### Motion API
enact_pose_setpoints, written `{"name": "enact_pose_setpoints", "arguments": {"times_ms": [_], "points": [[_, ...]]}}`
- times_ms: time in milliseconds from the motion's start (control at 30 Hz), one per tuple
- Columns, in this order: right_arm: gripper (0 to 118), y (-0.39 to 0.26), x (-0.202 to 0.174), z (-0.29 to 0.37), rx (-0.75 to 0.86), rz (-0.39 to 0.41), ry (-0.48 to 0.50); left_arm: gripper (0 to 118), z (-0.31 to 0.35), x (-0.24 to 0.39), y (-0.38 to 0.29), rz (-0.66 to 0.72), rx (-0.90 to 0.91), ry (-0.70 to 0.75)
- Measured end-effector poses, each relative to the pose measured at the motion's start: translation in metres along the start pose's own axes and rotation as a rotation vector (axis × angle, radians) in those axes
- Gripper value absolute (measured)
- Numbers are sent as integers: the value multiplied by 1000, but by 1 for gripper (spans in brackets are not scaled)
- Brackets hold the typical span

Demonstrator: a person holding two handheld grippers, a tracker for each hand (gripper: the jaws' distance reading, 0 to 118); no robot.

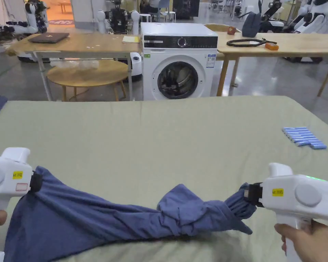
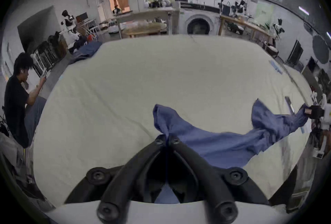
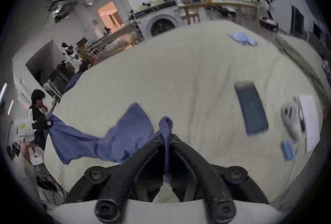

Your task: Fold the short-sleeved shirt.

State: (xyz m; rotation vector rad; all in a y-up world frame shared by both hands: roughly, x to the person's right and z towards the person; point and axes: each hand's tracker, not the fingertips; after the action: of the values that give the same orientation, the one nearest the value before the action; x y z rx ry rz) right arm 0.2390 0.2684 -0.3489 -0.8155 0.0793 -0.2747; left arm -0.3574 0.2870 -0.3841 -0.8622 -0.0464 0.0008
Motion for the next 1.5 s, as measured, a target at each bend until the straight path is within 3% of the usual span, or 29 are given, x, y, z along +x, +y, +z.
{"name": "enact_pose_setpoints", "arguments": {"times_ms": [100, 200, 367, 467, 667, 833, 900, 1067, 1267, 1500], "points": [[2, 47, -29, 18, 85, 105, -26, 0, 39, 1, 26, -30, 72, 40], [2, 90, -54, 35, 124, 133, -6, 0, 68, -9, 61, -25, 149, 80], [2, 160, -85, 44, 223, 207, -71, 0, 116, -27, 118, 9, 260, 140], [2, 202, -96, 43, 243, 194, -77, 0, 120, -43, 154, 10, 288, 169], [2, 293, -119, 25, 285, 223, -197, 0, 114, -76, 236, 114, 343, 210], [2, 372, -118, -13, 299, 153, -246, 0, 101, -95, 293, 186, 389, 190], [2, 395, -112, -25, 307, 133, -327, 0, 89, -103, 310, 187, 377, 217], [2, 414, -85, -40, 333, -52, -311, 0, 50, -132, 328, 274, 398, 189], [2, 402, -82, -107, 281, 37, -319, 0, -22, -141, 329, 249, 364, 175], [2, 327, -49, -198, 119, 26, -339, 0, -106, -138, 260, 281, 229, 160]]}}
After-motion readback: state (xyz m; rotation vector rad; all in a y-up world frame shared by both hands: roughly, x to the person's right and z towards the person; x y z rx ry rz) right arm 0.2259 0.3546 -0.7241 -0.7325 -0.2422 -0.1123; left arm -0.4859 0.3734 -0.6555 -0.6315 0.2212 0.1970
